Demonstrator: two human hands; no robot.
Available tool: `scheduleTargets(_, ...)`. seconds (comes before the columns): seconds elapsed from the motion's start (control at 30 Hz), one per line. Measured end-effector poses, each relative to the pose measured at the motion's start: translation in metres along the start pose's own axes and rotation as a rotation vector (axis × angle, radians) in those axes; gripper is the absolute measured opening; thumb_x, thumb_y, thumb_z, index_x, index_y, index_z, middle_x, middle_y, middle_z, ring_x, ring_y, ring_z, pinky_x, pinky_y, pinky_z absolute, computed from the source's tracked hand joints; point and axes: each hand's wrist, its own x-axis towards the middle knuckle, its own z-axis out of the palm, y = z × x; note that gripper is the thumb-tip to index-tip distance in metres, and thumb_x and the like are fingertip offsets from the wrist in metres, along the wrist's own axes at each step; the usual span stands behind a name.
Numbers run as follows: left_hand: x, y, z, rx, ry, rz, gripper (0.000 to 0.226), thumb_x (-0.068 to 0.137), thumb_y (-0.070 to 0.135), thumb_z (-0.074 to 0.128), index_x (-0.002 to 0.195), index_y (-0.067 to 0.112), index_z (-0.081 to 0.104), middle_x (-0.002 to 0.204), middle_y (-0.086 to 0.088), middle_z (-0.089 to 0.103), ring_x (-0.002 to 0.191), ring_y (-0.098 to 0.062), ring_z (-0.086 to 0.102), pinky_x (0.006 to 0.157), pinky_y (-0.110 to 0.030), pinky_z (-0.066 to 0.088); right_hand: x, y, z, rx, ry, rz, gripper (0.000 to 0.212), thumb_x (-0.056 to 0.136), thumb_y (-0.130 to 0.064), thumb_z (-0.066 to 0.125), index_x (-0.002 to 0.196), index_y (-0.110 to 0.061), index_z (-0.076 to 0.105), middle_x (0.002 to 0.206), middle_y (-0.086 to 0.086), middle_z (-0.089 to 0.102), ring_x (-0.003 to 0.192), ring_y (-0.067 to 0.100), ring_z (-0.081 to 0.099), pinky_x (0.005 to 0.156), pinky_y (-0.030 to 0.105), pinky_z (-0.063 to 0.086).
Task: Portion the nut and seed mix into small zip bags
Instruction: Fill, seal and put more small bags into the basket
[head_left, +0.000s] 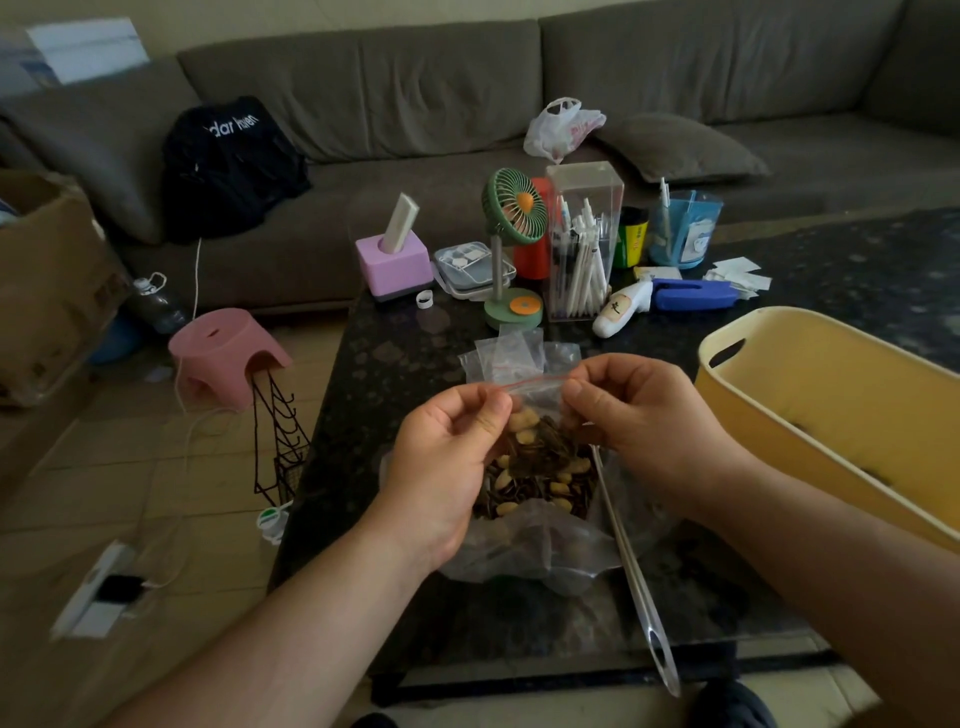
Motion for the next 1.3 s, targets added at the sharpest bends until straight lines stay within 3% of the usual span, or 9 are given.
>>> scheduleTargets(0.2,-0.0002,-0.0014,-0.0004,0.042,0.031,0.002,0.014,0.106,0.012,0.060,0.103,0.013,0.073,0.094,-0.003,0.079,0.092,-0.018,0.076,0.085,-0.034,0.060,-0.0024,0.0003,0.0034,-0.097,-0.015,-0.060,0.005,0.096,-0.018,0.070,0.097,-0.017,0.075,0.089,0.002,0.077,0.082,0.014,0.074,0.074,0.024,0.061)
scheduleTargets(0.43,0.0008,-0.0041,-0.0027,0.104,0.029,-0.045,0.017,0.108,0.010,0.055,0.105,0.016,0.071,0.103,-0.009,0.078,0.106,-0.028,0.073,0.102,-0.046,0.057,-0.0045,0.0011,0.0072,-0.239,-0.052,-0.166,0.009,0.095,-0.019,0.073,0.095,-0.028,0.074,0.086,-0.007,0.075,0.078,0.012,0.072,0.072,0.027,0.061)
scheduleTargets(0.53,-0.0004,-0.0035,-0.0047,0.133,0.011,-0.051,0.020,0.108,0.011,0.055,0.103,0.019,0.072,0.100,-0.005,0.078,0.103,-0.027,0.073,0.100,-0.044,0.058,-0.0038,0.0033,0.0077,-0.307,-0.058,-0.198,0.011,0.095,-0.020,0.073,0.094,-0.031,0.073,0.087,-0.009,0.074,0.078,0.012,0.071,0.074,0.031,0.062)
scheduleTargets(0.83,-0.0033,0.0000,-0.0042,0.189,-0.057,0.068,0.013,0.101,0.017,0.068,0.112,0.017,0.074,0.107,-0.006,0.079,0.107,-0.023,0.075,0.105,-0.048,0.058,-0.0018,0.0009,0.0033,-0.201,-0.057,-0.123,0.008,0.099,-0.020,0.067,0.094,-0.024,0.072,0.084,-0.003,0.073,0.078,0.012,0.070,0.072,0.026,0.058)
scheduleTargets(1.13,-0.0035,-0.0032,-0.0036,0.200,-0.014,0.086,0.012,0.103,0.019,0.065,0.112,0.021,0.074,0.104,-0.004,0.079,0.103,-0.020,0.076,0.100,-0.048,0.060,-0.0047,-0.0012,0.0063,-0.196,-0.087,-0.162,0.007,0.097,-0.019,0.068,0.098,-0.025,0.073,0.088,-0.007,0.075,0.081,0.012,0.072,0.073,0.025,0.061)
scheduleTargets(1.3,-0.0036,-0.0045,-0.0032,0.219,-0.033,0.095,0.012,0.103,0.018,0.066,0.109,0.022,0.075,0.105,-0.003,0.079,0.104,-0.020,0.076,0.099,-0.046,0.060,-0.0042,0.0020,0.0095,-0.229,-0.078,-0.197,0.004,0.095,-0.026,0.072,0.098,-0.024,0.074,0.089,0.000,0.075,0.084,0.022,0.072,0.074,0.034,0.063)
